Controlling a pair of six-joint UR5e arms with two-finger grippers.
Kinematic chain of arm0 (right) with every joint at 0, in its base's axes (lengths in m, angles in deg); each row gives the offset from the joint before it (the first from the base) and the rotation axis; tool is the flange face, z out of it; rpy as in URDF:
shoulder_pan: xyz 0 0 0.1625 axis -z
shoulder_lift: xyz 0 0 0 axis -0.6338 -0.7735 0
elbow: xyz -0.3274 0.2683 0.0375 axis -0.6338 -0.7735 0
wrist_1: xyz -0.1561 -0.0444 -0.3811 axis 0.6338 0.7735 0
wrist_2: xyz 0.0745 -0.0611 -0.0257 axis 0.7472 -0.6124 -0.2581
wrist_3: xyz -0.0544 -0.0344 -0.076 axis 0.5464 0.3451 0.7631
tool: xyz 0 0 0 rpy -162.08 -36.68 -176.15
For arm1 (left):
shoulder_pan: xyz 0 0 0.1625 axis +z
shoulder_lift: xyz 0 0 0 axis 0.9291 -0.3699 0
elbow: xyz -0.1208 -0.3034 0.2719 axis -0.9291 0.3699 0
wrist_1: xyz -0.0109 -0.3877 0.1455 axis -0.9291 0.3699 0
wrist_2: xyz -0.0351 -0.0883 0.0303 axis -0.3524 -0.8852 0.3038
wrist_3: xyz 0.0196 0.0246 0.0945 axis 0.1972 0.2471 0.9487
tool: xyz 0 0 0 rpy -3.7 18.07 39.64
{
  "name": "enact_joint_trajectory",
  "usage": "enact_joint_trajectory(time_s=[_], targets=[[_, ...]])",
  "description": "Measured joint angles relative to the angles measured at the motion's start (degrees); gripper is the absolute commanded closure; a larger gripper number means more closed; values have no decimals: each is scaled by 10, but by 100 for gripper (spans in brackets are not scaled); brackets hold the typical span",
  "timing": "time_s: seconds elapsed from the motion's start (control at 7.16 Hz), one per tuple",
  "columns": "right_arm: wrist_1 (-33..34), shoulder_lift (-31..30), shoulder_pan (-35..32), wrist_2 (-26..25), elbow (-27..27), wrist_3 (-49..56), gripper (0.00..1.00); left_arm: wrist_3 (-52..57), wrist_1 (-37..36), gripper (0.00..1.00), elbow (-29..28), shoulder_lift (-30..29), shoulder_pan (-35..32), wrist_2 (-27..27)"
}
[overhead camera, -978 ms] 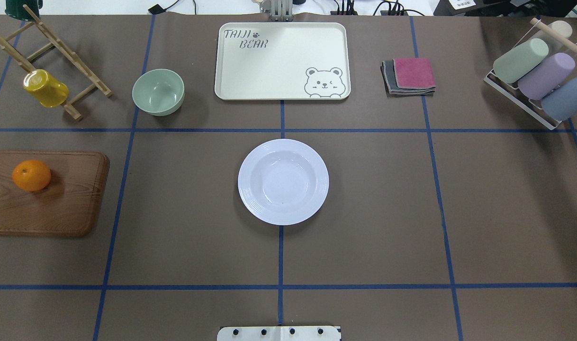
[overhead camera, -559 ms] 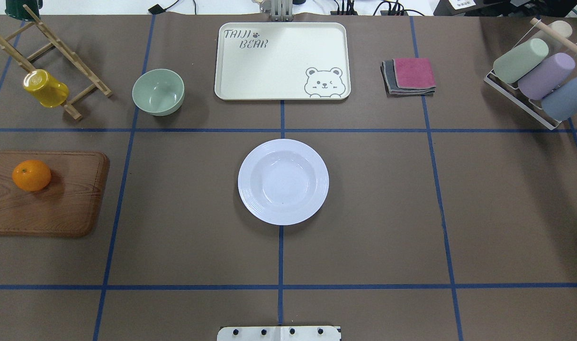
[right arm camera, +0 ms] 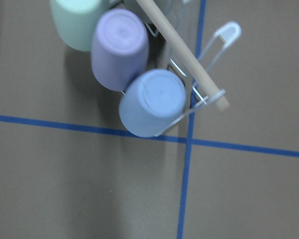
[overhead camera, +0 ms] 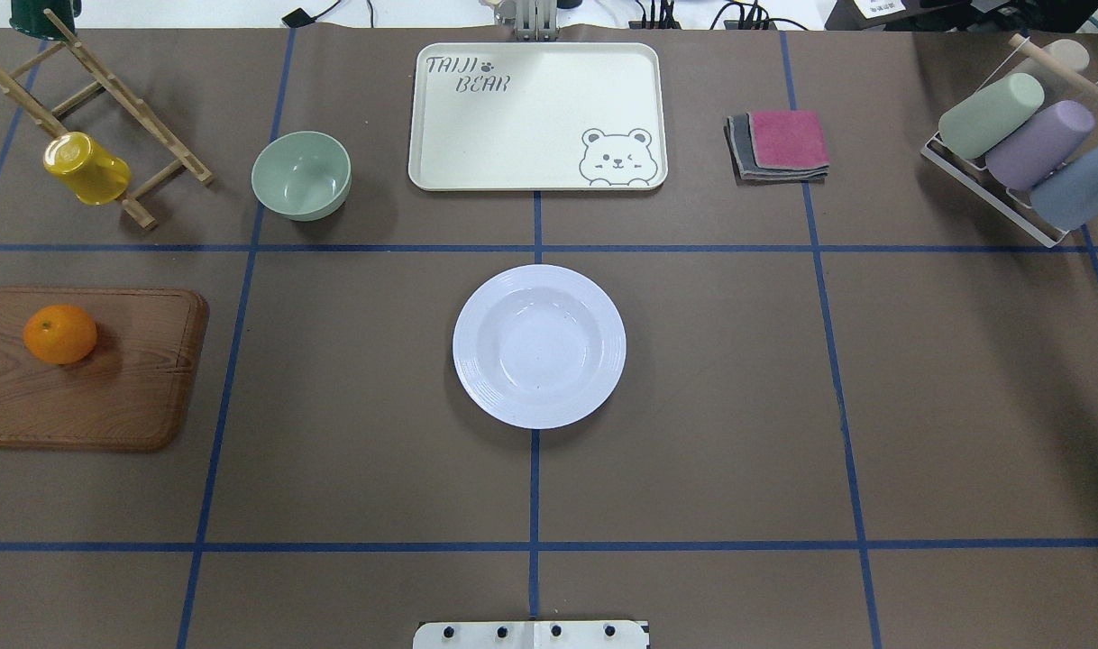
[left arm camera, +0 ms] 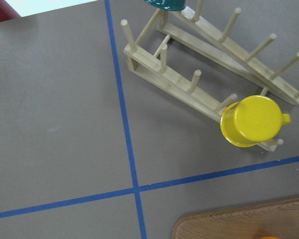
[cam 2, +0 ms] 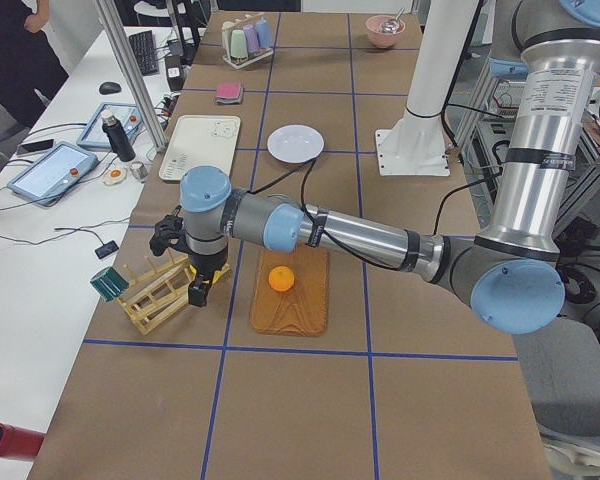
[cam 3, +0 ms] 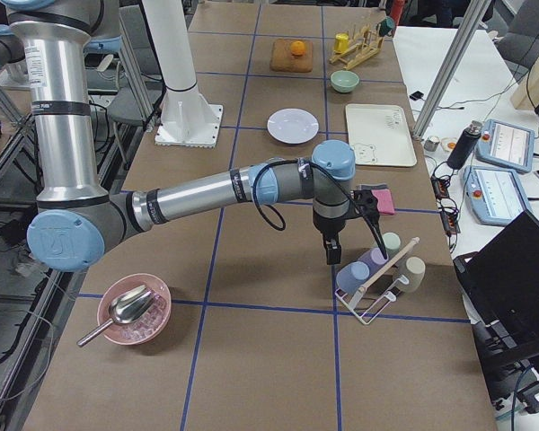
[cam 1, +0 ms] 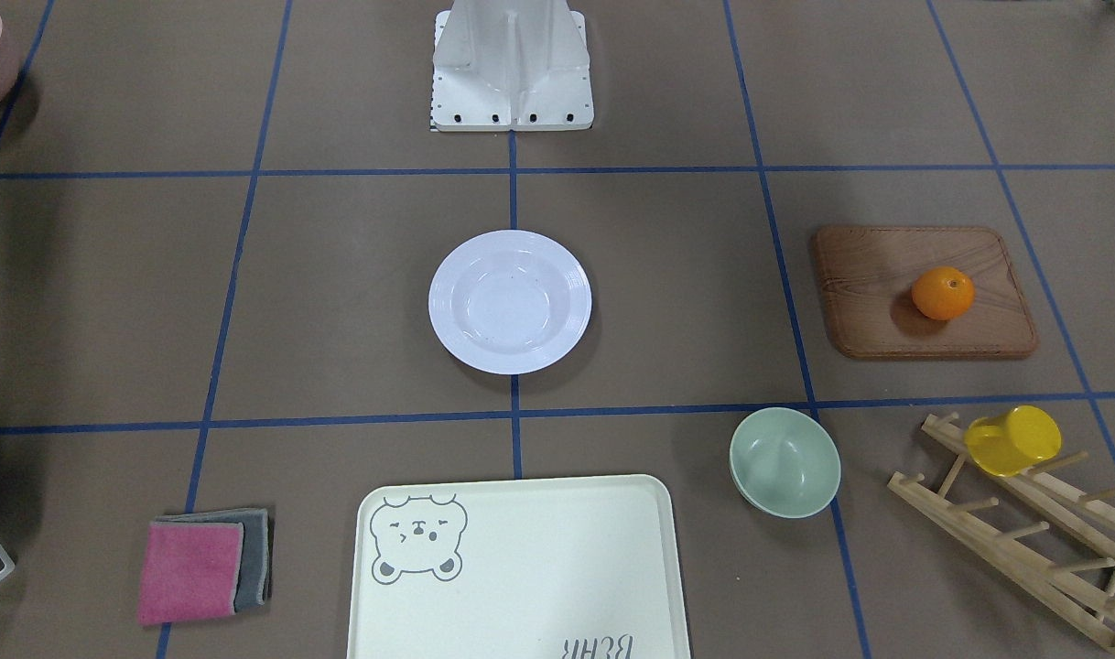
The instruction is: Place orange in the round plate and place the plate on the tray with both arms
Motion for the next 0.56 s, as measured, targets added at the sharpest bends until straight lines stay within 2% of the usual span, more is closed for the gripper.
enact_joint_trajectory(time_s=[0.28, 0.56], targets=[[-40, 3, 6, 17, 6, -9, 0, -5, 29, 1, 5, 0, 4, -35], [-64, 3, 36, 26, 15, -74, 0, -64, 48, 0, 14, 0, 34, -36]])
